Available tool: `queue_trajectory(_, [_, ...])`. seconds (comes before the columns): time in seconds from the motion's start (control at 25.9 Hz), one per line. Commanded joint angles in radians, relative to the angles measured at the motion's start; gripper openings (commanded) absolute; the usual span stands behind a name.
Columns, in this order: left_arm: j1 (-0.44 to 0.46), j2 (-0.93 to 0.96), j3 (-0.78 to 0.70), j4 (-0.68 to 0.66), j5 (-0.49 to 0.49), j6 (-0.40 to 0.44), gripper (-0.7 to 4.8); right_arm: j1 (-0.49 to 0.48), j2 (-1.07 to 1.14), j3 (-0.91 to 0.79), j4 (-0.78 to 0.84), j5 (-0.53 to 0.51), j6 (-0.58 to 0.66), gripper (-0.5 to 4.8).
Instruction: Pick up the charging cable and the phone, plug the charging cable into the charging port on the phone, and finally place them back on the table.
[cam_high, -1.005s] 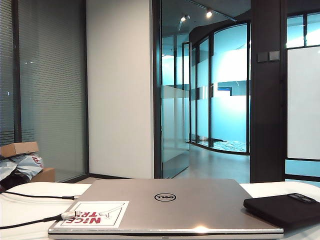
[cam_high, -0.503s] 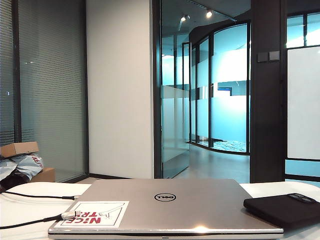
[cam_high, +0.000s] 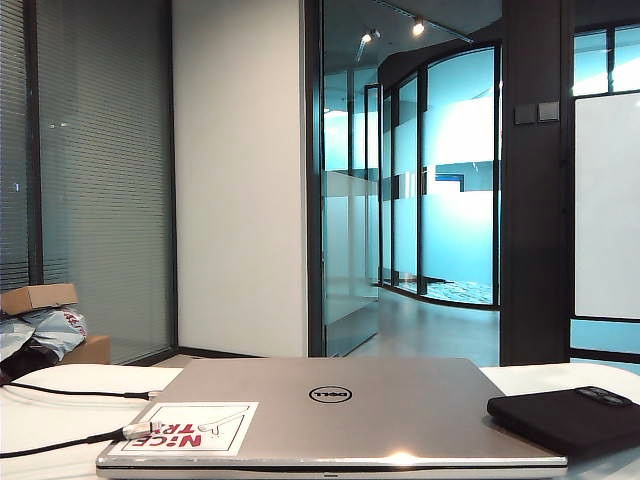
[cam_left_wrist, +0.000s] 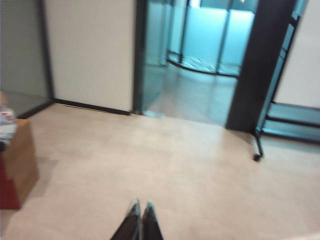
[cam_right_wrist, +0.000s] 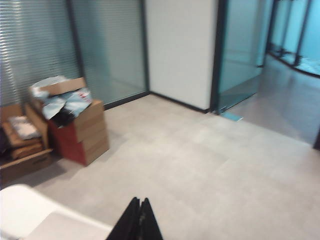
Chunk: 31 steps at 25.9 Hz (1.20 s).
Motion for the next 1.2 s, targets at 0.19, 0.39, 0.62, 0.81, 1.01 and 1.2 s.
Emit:
queue_trajectory(0.19, [-0.132,0.126,0.032,0.004,0.001,0.019,-0.06,0.14,-0.008,0.007,-0.132,-0.002,0.003,-0.02])
queue_trajectory(0.39, [-0.173,0.159,0.031,-0.085,0.001,0.077,-0.06,0.218,-0.023,0.007,-0.246,-0.055,0.003,-0.02])
queue_trajectory(0.62, [-0.174,0.174,0.031,-0.147,0.002,0.108,-0.06,0.249,-0.024,0.007,-0.294,-0.072,-0.01,-0.02])
queue_trajectory(0.81, [-0.175,0.229,0.029,-0.152,0.002,0.163,-0.06,0.253,-0.024,0.007,-0.297,-0.072,-0.013,-0.02])
queue_trajectory(1.01, [-0.175,0.394,0.029,-0.162,0.002,0.279,-0.06,0.253,-0.024,0.007,-0.297,-0.072,-0.013,-0.02])
queue_trajectory(1.2, [-0.199,0.545,0.029,-0.195,0.004,0.409,-0.06,0.253,-0.024,0.007,-0.297,-0.072,-0.013,-0.02])
